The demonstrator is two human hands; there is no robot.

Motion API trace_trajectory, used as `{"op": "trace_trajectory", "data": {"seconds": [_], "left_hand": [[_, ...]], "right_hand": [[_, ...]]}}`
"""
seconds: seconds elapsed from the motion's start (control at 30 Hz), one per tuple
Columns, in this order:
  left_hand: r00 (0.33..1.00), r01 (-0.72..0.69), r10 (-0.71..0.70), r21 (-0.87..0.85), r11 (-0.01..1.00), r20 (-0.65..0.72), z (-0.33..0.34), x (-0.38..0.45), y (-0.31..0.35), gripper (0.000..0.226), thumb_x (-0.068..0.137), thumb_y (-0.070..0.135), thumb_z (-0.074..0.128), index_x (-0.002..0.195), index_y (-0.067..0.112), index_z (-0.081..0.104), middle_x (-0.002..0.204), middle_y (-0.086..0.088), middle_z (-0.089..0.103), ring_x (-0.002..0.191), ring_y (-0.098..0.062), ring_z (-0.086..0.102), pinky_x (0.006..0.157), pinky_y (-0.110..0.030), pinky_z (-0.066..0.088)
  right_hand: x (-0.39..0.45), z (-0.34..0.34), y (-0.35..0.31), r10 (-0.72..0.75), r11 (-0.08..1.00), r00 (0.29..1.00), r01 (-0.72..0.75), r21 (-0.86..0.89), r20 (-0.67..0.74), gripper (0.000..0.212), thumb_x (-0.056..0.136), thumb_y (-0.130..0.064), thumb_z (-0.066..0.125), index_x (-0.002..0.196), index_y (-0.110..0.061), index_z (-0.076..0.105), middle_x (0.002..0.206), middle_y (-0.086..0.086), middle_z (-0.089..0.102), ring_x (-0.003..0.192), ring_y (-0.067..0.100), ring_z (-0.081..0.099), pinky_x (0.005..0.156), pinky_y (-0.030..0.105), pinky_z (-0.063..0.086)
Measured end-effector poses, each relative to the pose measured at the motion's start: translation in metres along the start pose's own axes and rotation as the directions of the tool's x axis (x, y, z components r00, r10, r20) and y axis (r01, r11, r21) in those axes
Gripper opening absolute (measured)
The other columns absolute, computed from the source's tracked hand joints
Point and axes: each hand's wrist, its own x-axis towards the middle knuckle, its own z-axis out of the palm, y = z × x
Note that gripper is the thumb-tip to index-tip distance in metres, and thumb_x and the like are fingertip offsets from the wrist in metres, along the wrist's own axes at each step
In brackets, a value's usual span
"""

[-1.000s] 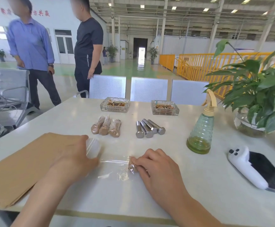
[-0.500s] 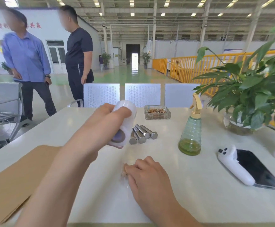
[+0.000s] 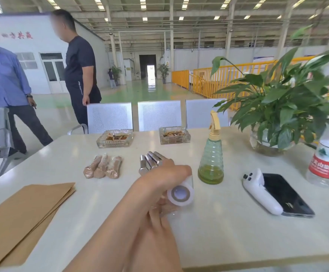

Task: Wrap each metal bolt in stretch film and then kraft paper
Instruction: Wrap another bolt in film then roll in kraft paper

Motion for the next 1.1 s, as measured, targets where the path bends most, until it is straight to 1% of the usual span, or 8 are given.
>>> {"op": "trace_trajectory", "data": {"seconds": [0.13,0.33,0.47,0.6,0.8,0.87,0.97,1.1], "left_hand": [[1.000,0.014,-0.012,0.074,0.997,-0.022,0.006,0.008,-0.011,0.081,0.067,0.056,0.058,0.140,0.025,0.043,0.141,-0.012,0.049,0.119,-0.030,0.062,0.075,-0.031,0.055],[1.000,-0.015,0.015,0.083,0.996,0.000,0.006,0.016,-0.021,0.077,0.083,0.049,0.066,0.150,0.028,0.034,0.145,-0.008,0.049,0.100,-0.020,0.065,0.059,-0.022,0.046],[1.000,-0.017,0.018,0.082,0.997,-0.012,0.007,0.010,-0.022,0.087,0.072,0.052,0.077,0.144,0.026,0.036,0.125,-0.006,0.066,0.064,-0.014,0.072,0.051,-0.021,0.054],[1.000,-0.010,0.011,0.058,0.998,-0.013,0.013,0.004,-0.018,0.089,0.076,0.048,0.080,0.141,0.009,0.033,0.096,-0.006,0.072,0.062,-0.018,0.075,0.047,-0.024,0.054],[1.000,-0.026,0.028,0.278,0.960,-0.004,0.008,-0.006,-0.014,0.033,0.104,0.029,0.043,0.117,0.001,0.055,0.080,-0.015,0.072,0.070,-0.028,0.076,0.036,-0.013,0.035],[0.997,-0.078,0.070,0.397,0.914,0.036,0.006,-0.008,-0.013,0.029,0.106,0.016,0.044,0.124,-0.003,0.057,0.090,-0.015,0.072,0.079,-0.025,0.077,0.046,-0.018,0.051],[0.985,-0.161,0.162,0.586,0.794,0.052,-0.001,-0.008,-0.017,0.036,0.099,0.011,0.060,0.135,0.008,0.062,0.132,-0.005,0.062,0.117,-0.023,0.067,0.093,-0.028,0.054],[0.887,-0.248,0.437,0.645,0.723,-0.148,-0.020,-0.011,-0.041,0.032,0.093,0.015,0.054,0.105,0.037,0.074,0.107,0.015,0.066,0.100,-0.019,0.068,0.090,-0.030,0.053]], "right_hand": [[-0.003,0.001,0.011,-0.070,0.990,0.996,0.062,0.128,0.063,0.052,0.102,-0.022,0.044,0.152,-0.018,0.036,0.157,-0.002,0.032,0.146,0.018,0.032,0.110,0.032,0.037],[-0.016,-0.027,0.051,0.413,0.829,0.896,-0.295,0.476,-0.163,0.014,0.094,-0.039,0.055,0.101,-0.034,0.066,0.088,-0.009,0.073,0.084,0.013,0.067,0.079,0.033,0.053],[-0.015,-0.040,0.082,0.534,0.729,0.725,-0.136,0.671,-0.434,0.011,0.092,-0.029,0.059,0.091,-0.040,0.058,0.088,-0.024,0.065,0.079,0.002,0.060,0.067,0.028,0.045],[0.007,-0.042,0.098,0.371,0.768,0.889,-0.132,0.626,-0.268,0.037,0.105,-0.035,0.047,0.141,-0.039,0.050,0.134,-0.020,0.051,0.118,0.001,0.051,0.098,0.026,0.042],[0.019,-0.029,0.110,0.261,0.758,0.957,-0.122,0.640,-0.127,0.044,0.103,-0.041,0.046,0.147,-0.038,0.051,0.146,-0.022,0.049,0.132,-0.007,0.043,0.114,0.023,0.034],[0.017,-0.022,0.115,0.276,0.795,0.957,-0.172,0.582,-0.094,0.054,0.100,-0.045,0.054,0.152,-0.038,0.044,0.149,-0.022,0.043,0.134,-0.002,0.044,0.114,0.029,0.038],[0.014,-0.015,0.115,0.277,0.818,0.955,-0.176,0.547,-0.106,0.062,0.097,-0.042,0.059,0.156,-0.038,0.038,0.151,-0.021,0.040,0.129,0.004,0.051,0.108,0.035,0.046],[0.012,-0.010,0.115,0.268,0.848,0.953,-0.165,0.503,-0.140,0.063,0.096,-0.045,0.056,0.156,-0.041,0.035,0.149,-0.024,0.036,0.121,0.007,0.056,0.105,0.034,0.047]]}}
